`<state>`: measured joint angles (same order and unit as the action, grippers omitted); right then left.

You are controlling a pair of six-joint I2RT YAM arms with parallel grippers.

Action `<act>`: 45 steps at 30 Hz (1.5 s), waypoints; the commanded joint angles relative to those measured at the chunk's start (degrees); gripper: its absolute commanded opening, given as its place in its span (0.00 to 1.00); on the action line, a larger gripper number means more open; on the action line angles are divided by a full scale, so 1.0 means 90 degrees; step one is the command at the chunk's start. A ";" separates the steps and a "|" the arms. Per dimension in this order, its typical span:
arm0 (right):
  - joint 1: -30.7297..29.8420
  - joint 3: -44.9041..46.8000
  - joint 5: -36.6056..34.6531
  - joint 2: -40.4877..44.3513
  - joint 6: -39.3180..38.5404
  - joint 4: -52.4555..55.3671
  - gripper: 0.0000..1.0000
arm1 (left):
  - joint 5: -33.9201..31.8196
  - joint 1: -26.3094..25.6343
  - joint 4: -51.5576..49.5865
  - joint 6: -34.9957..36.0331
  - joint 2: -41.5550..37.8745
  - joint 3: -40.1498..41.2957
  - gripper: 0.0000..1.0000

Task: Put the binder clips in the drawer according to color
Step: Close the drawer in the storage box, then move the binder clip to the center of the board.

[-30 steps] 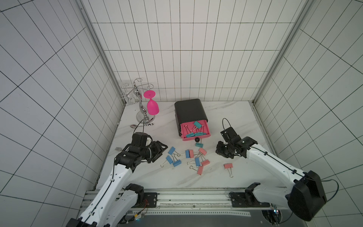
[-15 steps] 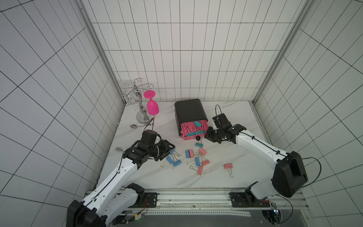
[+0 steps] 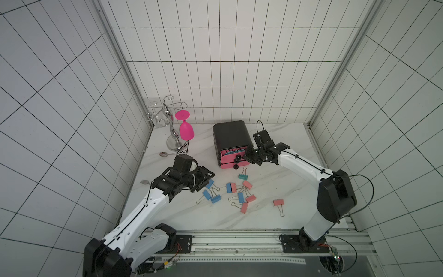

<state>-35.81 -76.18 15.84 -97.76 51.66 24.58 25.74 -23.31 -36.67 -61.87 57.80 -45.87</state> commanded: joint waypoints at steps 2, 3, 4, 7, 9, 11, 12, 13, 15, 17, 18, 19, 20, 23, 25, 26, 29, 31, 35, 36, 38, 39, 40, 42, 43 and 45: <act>0.0063 -0.0235 -0.0044 -0.0206 0.0047 -0.0224 0.09 | 0.0063 0.0135 -0.0030 0.0186 -0.0044 -0.0226 0.57; 0.0055 -0.0159 -0.0102 -0.0141 -0.0001 -0.0240 0.09 | 0.0084 0.0183 -0.0079 0.0230 -0.0063 -0.0231 0.57; 0.0033 -0.0052 -0.0193 -0.0053 -0.0047 -0.0239 0.09 | 0.0098 0.0228 -0.0127 0.0259 -0.0088 -0.0236 0.57; -0.0122 0.0464 -0.0685 0.0460 -0.0240 -0.0213 0.13 | 0.0147 0.0376 -0.0219 0.0328 -0.0188 -0.0208 0.58; -0.0305 0.0807 -0.1168 0.0875 -0.0501 -0.0038 0.18 | 0.0158 0.0455 -0.0282 0.0378 -0.0265 -0.0211 0.59; -0.0425 0.1113 -0.1464 0.1195 -0.0606 0.0172 0.23 | 0.0158 0.0504 -0.0363 0.0440 -0.0333 -0.0216 0.59; -0.0474 0.1248 -0.1603 0.1307 -0.0633 0.0255 0.27 | 0.0148 0.0524 -0.0404 0.0472 -0.0362 -0.0216 0.60; -0.0516 0.1389 -0.1719 0.1393 -0.0682 0.0326 0.30 | 0.0124 0.0543 -0.0457 0.0514 -0.0394 -0.0216 0.60; -0.0594 0.1500 -0.1889 0.1415 -0.0856 0.0635 0.35 | 0.0072 0.0585 -0.0565 0.0565 -0.0468 -0.0217 0.61; -0.0728 0.1536 -0.2081 0.1304 -0.1065 0.0917 0.42 | 0.0046 0.0617 -0.0626 0.0551 -0.0601 -0.0170 0.62; -0.0795 0.1567 -0.2181 0.1270 -0.1108 0.0966 0.45 | 0.0034 0.0627 -0.0650 0.0529 -0.0668 -0.0145 0.62; -0.0891 0.1626 -0.2276 0.1243 -0.1138 0.0971 0.49 | 0.0005 0.0636 -0.0685 0.0502 -0.0744 -0.0121 0.62; -0.0969 0.1679 -0.2350 0.1195 -0.1140 0.0954 0.53 | -0.0019 0.0637 -0.0726 0.0468 -0.0824 -0.0086 0.62; -0.1175 0.1699 -0.2533 0.1005 -0.1202 0.0897 0.60 | -0.0108 0.0637 -0.0886 0.0402 -0.1078 0.0005 0.63; -0.1294 0.1596 -0.2644 0.0824 -0.1317 0.0875 0.63 | -0.0161 0.0637 -0.1038 0.0390 -0.1234 0.0045 0.63; -0.1363 0.1522 -0.2702 0.0717 -0.1398 0.0866 0.65 | -0.0182 0.0637 -0.1115 0.0387 -0.1306 0.0056 0.63; -0.1504 0.1232 -0.2878 0.0395 -0.1522 0.0863 0.68 | -0.0254 0.0646 -0.1350 0.0389 -0.1509 0.0077 0.63; -0.1549 0.1086 -0.3025 0.0207 -0.1486 0.0853 0.70 | -0.0298 0.0647 -0.1470 0.0354 -0.1642 0.0094 0.63; -0.1658 0.0970 -0.3347 -0.0066 -0.1411 0.0628 0.71 | -0.0367 0.0647 -0.1703 0.0283 -0.1923 0.0125 0.63; -0.1675 0.0934 -0.3436 -0.0139 -0.1413 0.0598 0.72 | -0.0377 0.0647 -0.1760 0.0274 -0.1980 0.0124 0.64; -0.1719 0.0838 -0.3566 -0.0330 -0.1460 0.0570 0.71 | -0.0403 0.0646 -0.1888 0.0264 -0.2089 0.0110 0.63; -0.1728 0.0788 -0.3620 -0.0411 -0.1468 0.0579 0.71 | -0.0417 0.0646 -0.1949 0.0261 -0.2136 0.0111 0.63; -0.1740 0.0750 -0.3644 -0.0495 -0.1472 0.0567 0.71 | -0.0435 0.0647 -0.2002 0.0260 -0.2185 0.0110 0.63; -0.1754 0.0705 -0.3689 -0.0629 -0.1454 0.0524 0.71 | -0.0469 0.0647 -0.2109 0.0262 -0.2269 0.0111 0.64; -0.1784 0.0695 -0.3720 -0.0686 -0.1439 0.0498 0.71 | -0.0495 0.0652 -0.2163 0.0253 -0.2317 0.0105 0.63; -0.1813 0.0673 -0.3811 -0.0779 -0.1379 0.0455 0.71 | -0.0524 0.0647 -0.2239 0.0225 -0.2410 0.0093 0.64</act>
<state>-51.37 -68.82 -15.40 -103.39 39.16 29.06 22.35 -17.82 -54.94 -59.66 37.28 -45.15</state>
